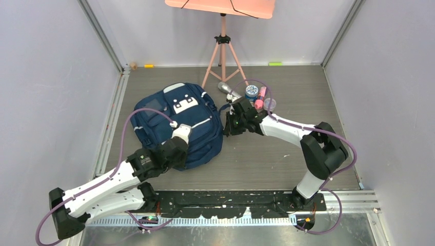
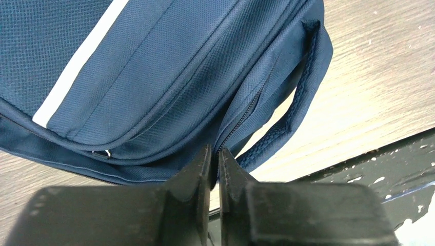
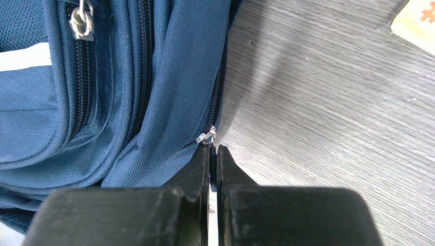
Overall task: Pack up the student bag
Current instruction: Zip the student bag at the center of the board.
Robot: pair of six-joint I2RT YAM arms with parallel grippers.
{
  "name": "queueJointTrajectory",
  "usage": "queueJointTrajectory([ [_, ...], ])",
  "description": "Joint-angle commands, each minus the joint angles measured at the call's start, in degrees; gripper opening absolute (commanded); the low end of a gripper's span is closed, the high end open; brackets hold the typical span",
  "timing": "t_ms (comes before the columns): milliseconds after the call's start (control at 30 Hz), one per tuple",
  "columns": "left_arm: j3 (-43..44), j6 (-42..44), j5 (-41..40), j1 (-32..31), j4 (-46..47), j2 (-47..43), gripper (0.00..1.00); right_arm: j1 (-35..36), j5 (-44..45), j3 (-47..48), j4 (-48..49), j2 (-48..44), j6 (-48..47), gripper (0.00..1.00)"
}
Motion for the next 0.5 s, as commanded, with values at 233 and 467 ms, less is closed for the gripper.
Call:
queueJointTrajectory([
  [233,6.11,6.03,12.97,0.07,20.60,4.77,0.60,-1.38,-3.17,-1.03,1.79,-1.69,1.34,0.01],
  [467,12.41,12.46,18.54,0.07,29.40,20.11,0.65,-1.24,-3.60,-2.01,2.77,-3.16,2.06,0.01],
])
